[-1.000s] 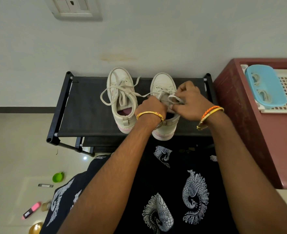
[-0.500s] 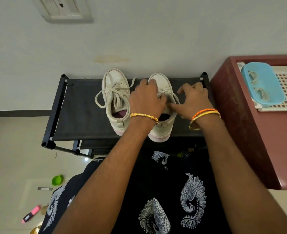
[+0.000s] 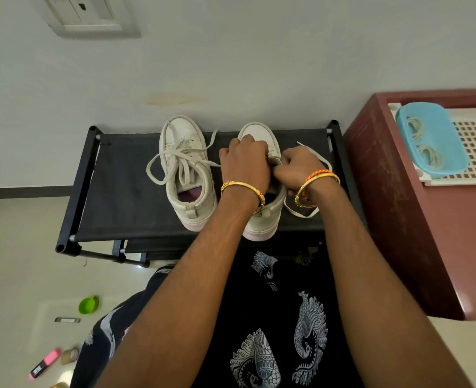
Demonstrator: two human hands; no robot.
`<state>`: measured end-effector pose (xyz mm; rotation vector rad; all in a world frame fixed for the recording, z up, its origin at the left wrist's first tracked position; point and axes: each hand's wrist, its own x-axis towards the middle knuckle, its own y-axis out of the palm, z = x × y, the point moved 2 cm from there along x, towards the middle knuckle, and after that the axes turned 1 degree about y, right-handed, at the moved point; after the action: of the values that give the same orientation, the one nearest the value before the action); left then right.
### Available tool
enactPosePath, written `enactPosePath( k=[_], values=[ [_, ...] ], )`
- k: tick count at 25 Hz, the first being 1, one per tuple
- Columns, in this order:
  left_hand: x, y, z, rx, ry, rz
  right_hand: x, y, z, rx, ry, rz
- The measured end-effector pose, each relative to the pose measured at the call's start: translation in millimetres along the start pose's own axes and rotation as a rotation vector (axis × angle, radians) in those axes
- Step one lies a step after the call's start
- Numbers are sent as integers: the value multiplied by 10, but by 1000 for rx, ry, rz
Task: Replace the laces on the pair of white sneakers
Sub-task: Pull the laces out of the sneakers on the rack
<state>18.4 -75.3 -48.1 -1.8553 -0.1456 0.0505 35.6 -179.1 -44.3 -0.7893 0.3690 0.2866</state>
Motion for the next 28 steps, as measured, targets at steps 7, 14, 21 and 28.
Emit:
enactPosePath(
  k=[7, 14, 21, 28],
  values=[
    [-13, 29, 30, -135, 25, -93, 5, 23, -21, 77, 45, -23],
    [-29, 12, 237, -650, -234, -219, -34, 87, 2, 111, 74, -81],
    [95, 35, 344, -1113, -629, -36, -28, 53, -49, 111, 125, -50],
    [89, 3, 263, -661, -237, 105, -6, 30, -2, 69, 132, 5]
  ],
)
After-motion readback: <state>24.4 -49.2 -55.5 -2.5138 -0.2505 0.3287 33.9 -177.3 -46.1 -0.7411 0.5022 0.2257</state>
